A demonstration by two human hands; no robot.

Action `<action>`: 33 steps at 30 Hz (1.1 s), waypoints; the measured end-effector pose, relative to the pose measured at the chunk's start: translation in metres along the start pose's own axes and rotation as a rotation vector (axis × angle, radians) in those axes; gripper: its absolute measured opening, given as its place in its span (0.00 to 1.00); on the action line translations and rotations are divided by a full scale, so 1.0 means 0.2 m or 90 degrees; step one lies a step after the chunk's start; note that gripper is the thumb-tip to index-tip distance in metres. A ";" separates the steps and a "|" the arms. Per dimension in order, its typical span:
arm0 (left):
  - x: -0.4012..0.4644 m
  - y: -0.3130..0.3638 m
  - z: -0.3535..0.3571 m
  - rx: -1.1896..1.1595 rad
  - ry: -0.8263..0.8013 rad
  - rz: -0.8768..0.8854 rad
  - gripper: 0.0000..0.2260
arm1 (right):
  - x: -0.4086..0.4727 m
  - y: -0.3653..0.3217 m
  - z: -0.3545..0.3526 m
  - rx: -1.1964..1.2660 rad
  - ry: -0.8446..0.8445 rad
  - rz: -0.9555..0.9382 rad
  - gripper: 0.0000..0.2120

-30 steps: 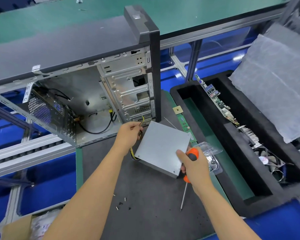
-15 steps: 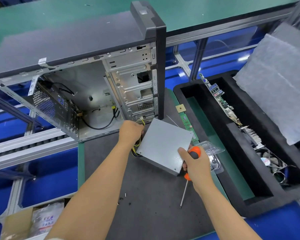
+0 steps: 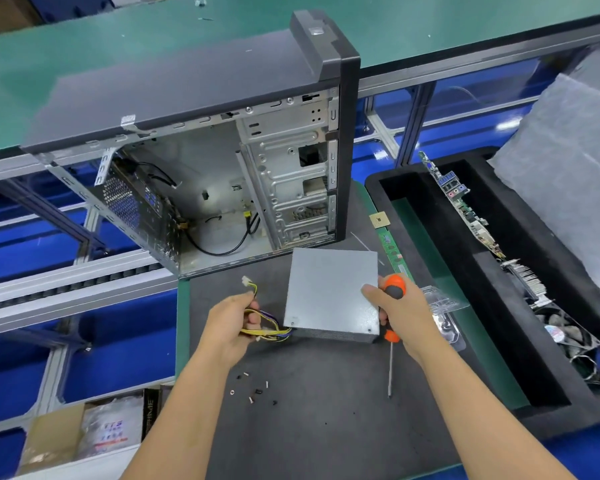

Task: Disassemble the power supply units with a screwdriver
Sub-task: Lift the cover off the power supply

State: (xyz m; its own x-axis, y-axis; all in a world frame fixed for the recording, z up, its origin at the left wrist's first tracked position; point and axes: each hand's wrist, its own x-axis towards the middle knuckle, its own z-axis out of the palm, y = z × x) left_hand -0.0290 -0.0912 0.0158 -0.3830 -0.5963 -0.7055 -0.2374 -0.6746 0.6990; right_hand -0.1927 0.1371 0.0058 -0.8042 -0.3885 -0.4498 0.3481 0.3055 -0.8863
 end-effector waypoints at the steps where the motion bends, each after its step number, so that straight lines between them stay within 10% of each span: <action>1: 0.00 -0.01 -0.02 0.012 0.014 0.032 0.04 | 0.02 -0.03 0.01 -0.034 -0.017 -0.010 0.15; 4: -0.02 -0.01 -0.06 0.100 0.067 0.134 0.01 | 0.07 -0.10 0.04 -0.101 -0.029 -0.041 0.16; 10: -0.03 0.00 -0.04 0.607 0.165 0.265 0.35 | -0.11 -0.07 0.01 -0.241 -0.004 -0.003 0.26; 15: -0.07 0.04 0.15 1.053 -0.067 0.639 0.62 | -0.31 0.12 0.02 -0.283 -0.048 -0.010 0.19; 19: -0.04 0.10 0.31 1.320 -0.293 0.676 0.69 | -0.29 0.17 0.05 -0.292 0.045 -0.054 0.16; 33: 0.02 0.20 0.46 1.209 -0.245 0.641 0.59 | -0.08 0.01 0.06 -0.188 0.131 -0.060 0.14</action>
State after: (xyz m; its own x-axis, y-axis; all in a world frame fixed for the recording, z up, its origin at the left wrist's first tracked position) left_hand -0.1217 -0.0806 0.0523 -0.9609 -0.1211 -0.2489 -0.1586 0.9779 0.1366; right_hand -0.1738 0.1341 0.0098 -0.9164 -0.2538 -0.3095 0.1377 0.5260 -0.8393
